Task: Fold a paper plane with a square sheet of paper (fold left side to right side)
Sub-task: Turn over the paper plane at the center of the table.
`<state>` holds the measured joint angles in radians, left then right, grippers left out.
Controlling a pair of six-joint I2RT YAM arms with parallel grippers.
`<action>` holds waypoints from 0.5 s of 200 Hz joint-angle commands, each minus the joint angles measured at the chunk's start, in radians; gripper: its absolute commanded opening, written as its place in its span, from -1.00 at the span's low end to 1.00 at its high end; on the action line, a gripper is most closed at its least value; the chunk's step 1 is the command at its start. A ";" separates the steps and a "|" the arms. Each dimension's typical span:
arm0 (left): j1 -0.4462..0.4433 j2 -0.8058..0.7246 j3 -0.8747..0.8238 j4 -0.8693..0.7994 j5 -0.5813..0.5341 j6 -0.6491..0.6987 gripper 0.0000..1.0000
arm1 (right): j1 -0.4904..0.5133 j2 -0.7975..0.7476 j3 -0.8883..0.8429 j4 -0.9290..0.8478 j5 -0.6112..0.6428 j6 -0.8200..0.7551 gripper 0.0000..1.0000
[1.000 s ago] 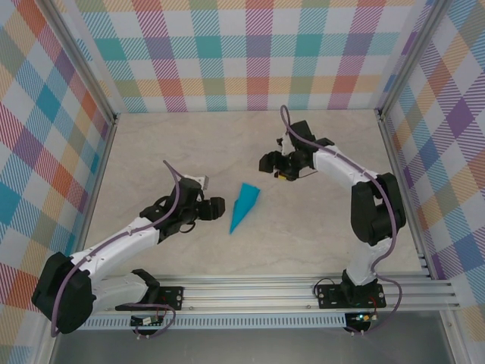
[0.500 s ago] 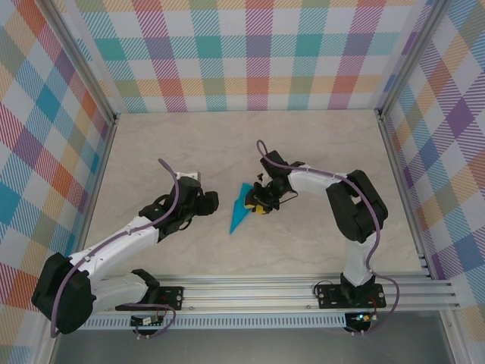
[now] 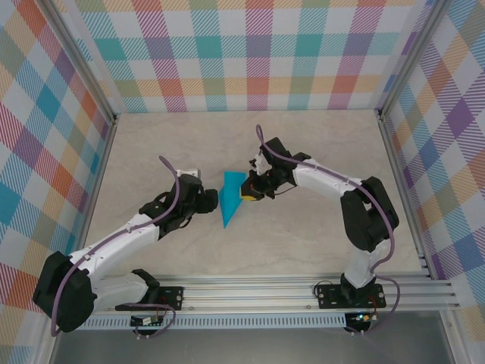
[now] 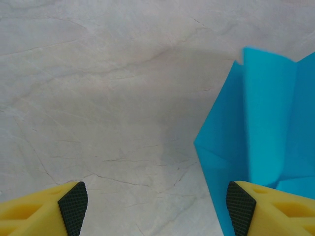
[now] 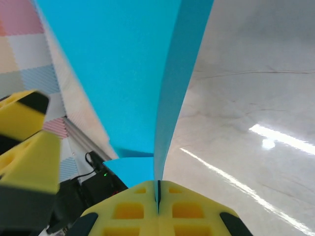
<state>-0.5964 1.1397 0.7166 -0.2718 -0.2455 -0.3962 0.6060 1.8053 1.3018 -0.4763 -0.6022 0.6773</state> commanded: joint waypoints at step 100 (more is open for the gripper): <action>0.007 -0.001 0.040 -0.030 -0.009 0.025 0.57 | -0.183 0.145 0.018 -0.205 0.086 -0.371 -0.29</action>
<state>-0.5964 1.1393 0.7353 -0.2874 -0.2550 -0.3847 0.4263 2.0220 1.2896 -0.5938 -0.5911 0.3912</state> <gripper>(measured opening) 0.781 0.278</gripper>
